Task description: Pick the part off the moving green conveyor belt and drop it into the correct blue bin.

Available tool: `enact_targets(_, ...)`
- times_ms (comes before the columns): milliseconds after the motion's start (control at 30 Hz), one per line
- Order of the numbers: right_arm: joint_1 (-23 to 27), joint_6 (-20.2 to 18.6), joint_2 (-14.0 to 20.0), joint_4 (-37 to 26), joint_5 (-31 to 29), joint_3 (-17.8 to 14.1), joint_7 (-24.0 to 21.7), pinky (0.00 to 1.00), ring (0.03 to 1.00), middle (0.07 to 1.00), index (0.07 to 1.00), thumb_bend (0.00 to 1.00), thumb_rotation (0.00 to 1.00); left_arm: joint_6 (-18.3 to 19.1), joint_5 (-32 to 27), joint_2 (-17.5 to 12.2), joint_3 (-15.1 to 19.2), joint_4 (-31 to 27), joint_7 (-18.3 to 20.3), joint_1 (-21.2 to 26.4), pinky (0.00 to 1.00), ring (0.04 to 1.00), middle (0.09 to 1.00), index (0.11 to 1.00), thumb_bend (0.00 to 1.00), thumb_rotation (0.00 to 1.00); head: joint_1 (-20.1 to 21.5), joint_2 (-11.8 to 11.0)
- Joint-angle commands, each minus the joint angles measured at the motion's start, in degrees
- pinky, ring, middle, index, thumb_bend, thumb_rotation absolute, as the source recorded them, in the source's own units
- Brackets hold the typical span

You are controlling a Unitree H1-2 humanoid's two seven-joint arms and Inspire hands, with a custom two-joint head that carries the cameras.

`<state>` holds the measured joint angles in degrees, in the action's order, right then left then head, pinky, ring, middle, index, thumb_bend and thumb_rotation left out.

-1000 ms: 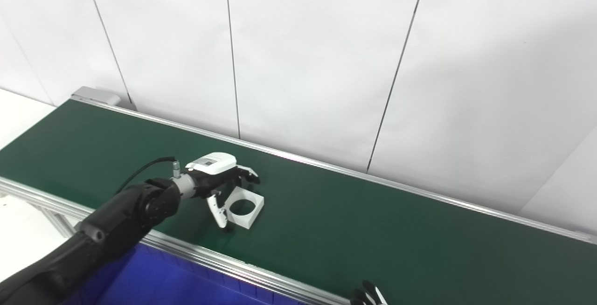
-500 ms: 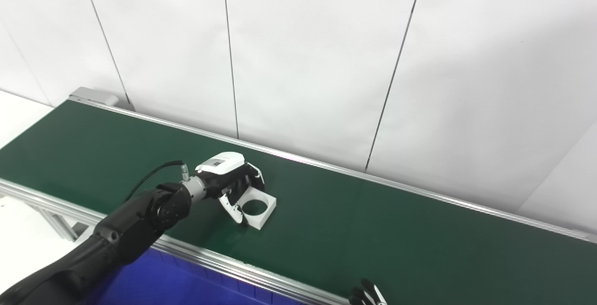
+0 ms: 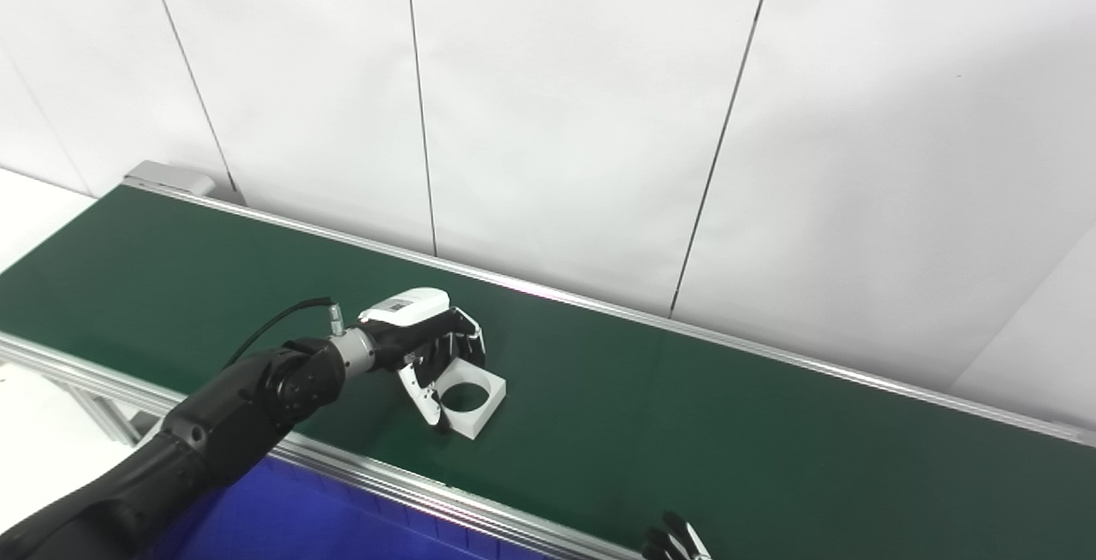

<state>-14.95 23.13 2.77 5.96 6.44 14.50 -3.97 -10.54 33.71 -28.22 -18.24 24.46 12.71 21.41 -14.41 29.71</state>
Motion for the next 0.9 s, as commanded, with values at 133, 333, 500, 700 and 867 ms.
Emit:
enact_targets(133,0.3,3.19,-0.54,-1.76,-0.27,0.04,-0.11,0.75,0.81,0.84,0.903,0.77,0.63,-0.31,-0.11,-2.7,0.83,-4.96,0.81,-0.13,0.37,0.407,0.481,0.515,0.5,0.0,0.12,0.07)
enact_targets(333,0.21,3.13,-0.49,-2.01,0.05,0.0,-0.02,0.75,0.807,0.839,0.902,0.76,0.63,0.72,-0.79,-3.62,2.84,-11.08,1.84,-1.83,0.4,0.42,0.498,0.489,0.5,0.0,0.2,0.31)
enact_targets(500,0.06,2.97,-0.43,-2.25,-0.25,-0.03,-0.19,0.75,0.808,0.84,0.902,0.76,0.63,3.88,-2.23,-4.27,5.98,-18.48,3.67,-4.39,0.37,0.399,0.464,0.515,0.5,0.0,0.07,0.49)
enact_targets(700,-0.01,2.69,-0.27,-2.49,-0.78,-0.12,-0.45,0.76,0.81,0.84,0.903,0.77,0.62,5.86,-5.62,-4.7,10.09,-25.8,4.64,-7.78,0.38,0.395,0.451,0.51,0.5,0.0,-0.27,0.87)
enact_targets(867,0.03,2.56,-0.04,-2.71,-0.65,-0.29,-0.5,0.76,0.809,0.84,0.905,0.77,0.63,6.53,-8.17,-4.95,12.76,-30.94,5.47,-10.46,0.38,0.401,0.451,0.524,0.5,0.0,-0.7,1.11)
